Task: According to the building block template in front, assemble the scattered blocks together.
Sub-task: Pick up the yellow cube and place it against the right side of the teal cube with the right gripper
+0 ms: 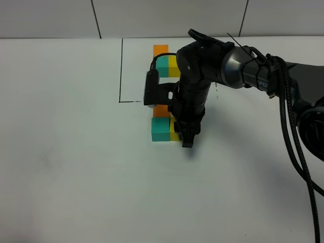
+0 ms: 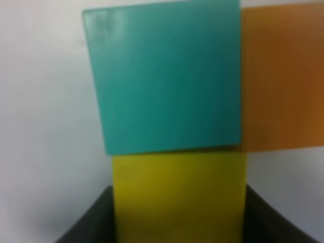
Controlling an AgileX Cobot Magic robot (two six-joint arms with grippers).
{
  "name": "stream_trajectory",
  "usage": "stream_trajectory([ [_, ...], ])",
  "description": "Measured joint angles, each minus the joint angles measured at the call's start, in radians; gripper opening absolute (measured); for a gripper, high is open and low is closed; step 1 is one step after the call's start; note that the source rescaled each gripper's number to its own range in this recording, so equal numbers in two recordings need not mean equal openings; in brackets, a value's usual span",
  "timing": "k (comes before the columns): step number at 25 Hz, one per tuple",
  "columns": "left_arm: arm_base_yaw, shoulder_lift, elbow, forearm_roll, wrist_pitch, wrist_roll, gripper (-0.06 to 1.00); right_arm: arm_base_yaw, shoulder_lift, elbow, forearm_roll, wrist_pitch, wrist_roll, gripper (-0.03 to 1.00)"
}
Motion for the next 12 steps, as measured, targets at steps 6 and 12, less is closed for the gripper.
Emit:
stream_trajectory([
  [6,0.0,0.0,0.0,0.0,0.0,0.0,0.81,0.0,0.0,0.0,0.012,0.003,-0.011,0.25],
  [12,0.0,0.0,0.0,0.0,0.0,0.001,0.81,0.0,0.003,-0.001,0.013,0.004,-0.011,0.25],
])
